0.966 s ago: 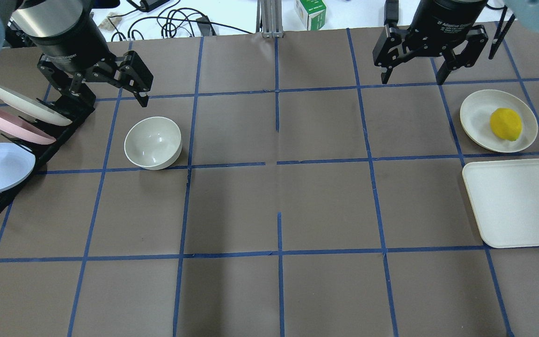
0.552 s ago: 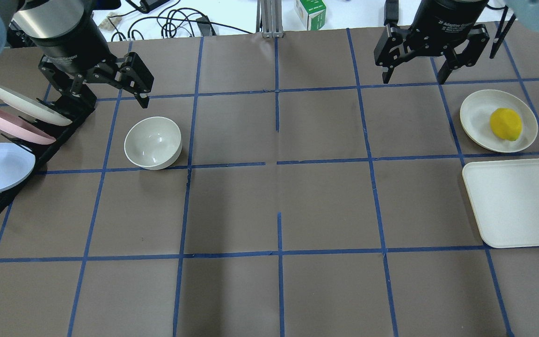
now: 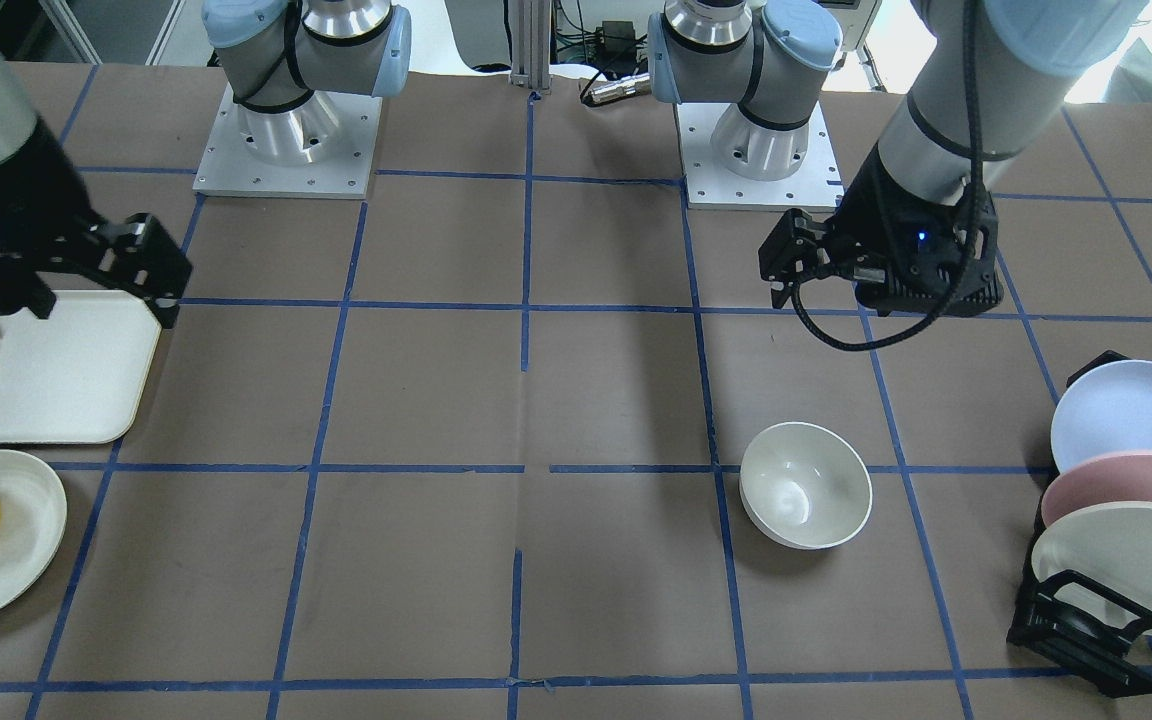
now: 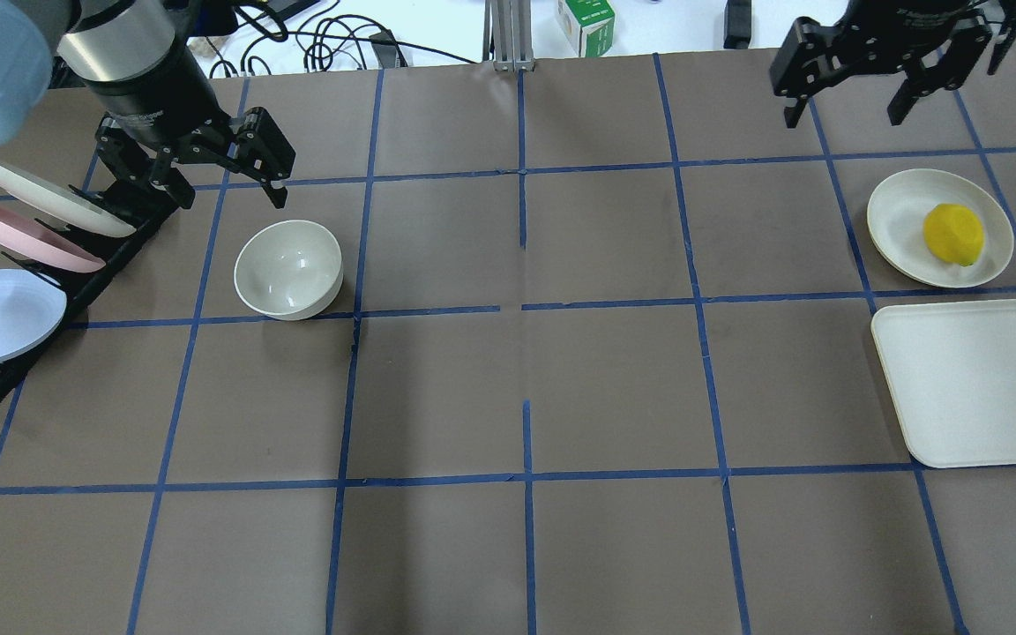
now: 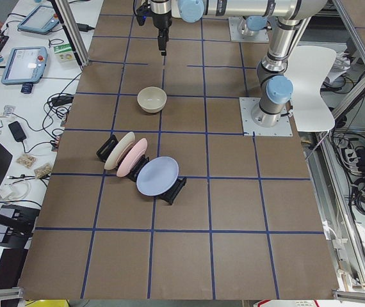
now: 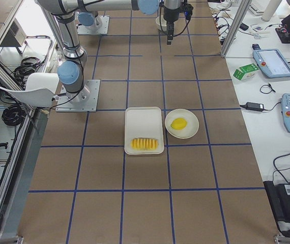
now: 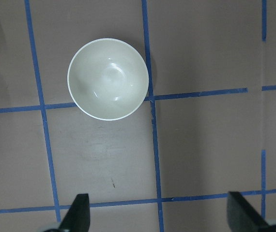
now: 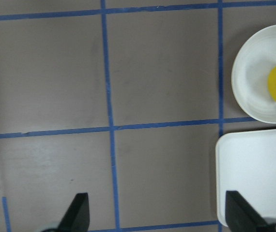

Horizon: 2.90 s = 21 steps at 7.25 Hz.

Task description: Place bowl and put lemon in it

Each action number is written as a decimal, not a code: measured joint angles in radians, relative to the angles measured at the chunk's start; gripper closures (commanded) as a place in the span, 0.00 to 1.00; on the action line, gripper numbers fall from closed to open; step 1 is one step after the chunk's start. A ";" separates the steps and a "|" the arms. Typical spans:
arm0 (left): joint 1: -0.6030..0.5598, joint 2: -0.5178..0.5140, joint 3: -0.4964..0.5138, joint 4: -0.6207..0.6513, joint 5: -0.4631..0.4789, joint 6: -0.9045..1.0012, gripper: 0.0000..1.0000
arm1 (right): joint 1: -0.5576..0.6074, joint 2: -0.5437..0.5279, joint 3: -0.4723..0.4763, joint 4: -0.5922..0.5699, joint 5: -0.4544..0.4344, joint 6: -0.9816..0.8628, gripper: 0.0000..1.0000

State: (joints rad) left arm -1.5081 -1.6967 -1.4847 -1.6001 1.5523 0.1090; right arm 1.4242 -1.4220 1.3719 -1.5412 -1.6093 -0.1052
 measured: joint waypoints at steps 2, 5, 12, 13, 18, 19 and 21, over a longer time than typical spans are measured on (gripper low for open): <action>0.063 -0.120 -0.020 0.107 -0.025 0.056 0.00 | -0.153 0.067 -0.004 -0.054 -0.018 -0.210 0.00; 0.184 -0.234 -0.137 0.282 -0.025 0.195 0.00 | -0.324 0.283 0.011 -0.290 -0.046 -0.507 0.00; 0.215 -0.342 -0.251 0.533 -0.036 0.246 1.00 | -0.376 0.489 0.086 -0.479 -0.034 -0.653 0.72; 0.211 -0.334 -0.249 0.532 -0.042 0.242 1.00 | -0.376 0.489 0.087 -0.473 -0.034 -0.652 0.78; 0.119 -0.265 -0.244 0.481 -0.257 0.068 1.00 | -0.359 0.308 0.046 -0.314 -0.006 -0.599 0.79; 0.035 -0.273 -0.243 0.512 -0.305 -0.061 1.00 | -0.334 0.246 0.041 -0.258 -0.004 -0.551 0.79; -0.125 -0.301 -0.245 0.613 -0.319 -0.305 1.00 | -0.228 0.148 0.039 -0.160 0.003 -0.385 0.80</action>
State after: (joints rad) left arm -1.6331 -1.9977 -1.7297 -0.9867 1.2331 -0.1956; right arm 1.1963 -1.2740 1.4109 -1.7015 -1.6067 -0.4903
